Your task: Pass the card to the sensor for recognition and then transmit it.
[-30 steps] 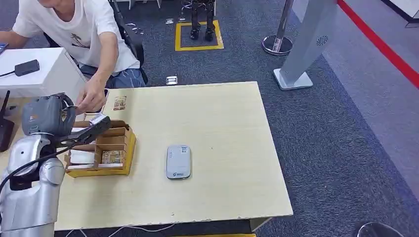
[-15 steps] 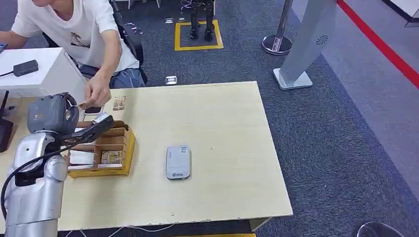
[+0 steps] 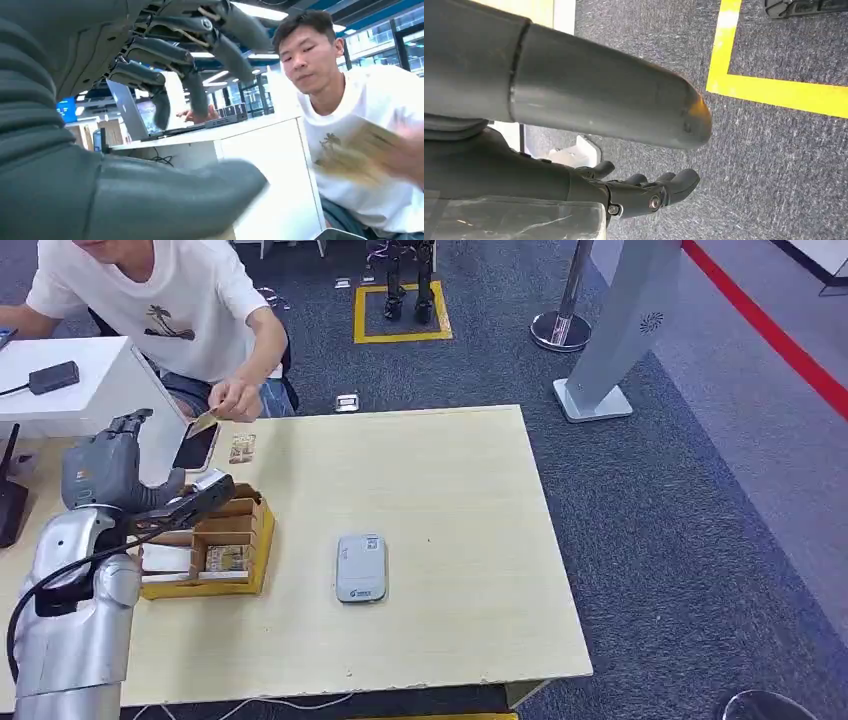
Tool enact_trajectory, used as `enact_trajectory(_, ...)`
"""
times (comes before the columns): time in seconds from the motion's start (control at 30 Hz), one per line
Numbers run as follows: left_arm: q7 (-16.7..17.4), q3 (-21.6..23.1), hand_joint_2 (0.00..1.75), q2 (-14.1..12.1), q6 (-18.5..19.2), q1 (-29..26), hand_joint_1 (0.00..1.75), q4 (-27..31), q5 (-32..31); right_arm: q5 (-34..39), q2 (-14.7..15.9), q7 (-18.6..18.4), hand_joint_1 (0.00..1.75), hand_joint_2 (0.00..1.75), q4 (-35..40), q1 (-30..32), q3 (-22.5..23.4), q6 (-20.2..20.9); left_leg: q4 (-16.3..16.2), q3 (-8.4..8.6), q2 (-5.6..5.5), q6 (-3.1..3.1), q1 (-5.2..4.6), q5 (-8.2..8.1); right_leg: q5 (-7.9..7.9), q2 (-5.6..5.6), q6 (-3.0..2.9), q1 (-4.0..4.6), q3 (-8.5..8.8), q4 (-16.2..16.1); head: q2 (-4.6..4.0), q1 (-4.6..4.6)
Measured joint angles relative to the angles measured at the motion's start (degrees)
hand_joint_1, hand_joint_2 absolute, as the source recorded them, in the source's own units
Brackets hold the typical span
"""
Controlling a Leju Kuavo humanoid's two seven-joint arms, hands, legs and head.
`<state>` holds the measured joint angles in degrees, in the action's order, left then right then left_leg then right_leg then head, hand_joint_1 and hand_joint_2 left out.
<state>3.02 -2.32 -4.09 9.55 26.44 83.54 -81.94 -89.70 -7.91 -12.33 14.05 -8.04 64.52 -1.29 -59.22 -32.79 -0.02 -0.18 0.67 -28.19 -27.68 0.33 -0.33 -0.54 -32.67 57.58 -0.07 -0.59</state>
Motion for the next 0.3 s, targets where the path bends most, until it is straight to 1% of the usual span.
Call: enact_trajectory(0.3,-0.2,0.0,0.0,0.8,-0.6,0.0,0.0,0.0,-0.3,0.1,0.0,0.1,0.0,0.0,0.0,0.0,0.0,-0.1,0.0,0.0,0.0,0.0,0.0,0.0,0.0,0.0,0.0,0.0,0.0,0.0,0.0,0.0)
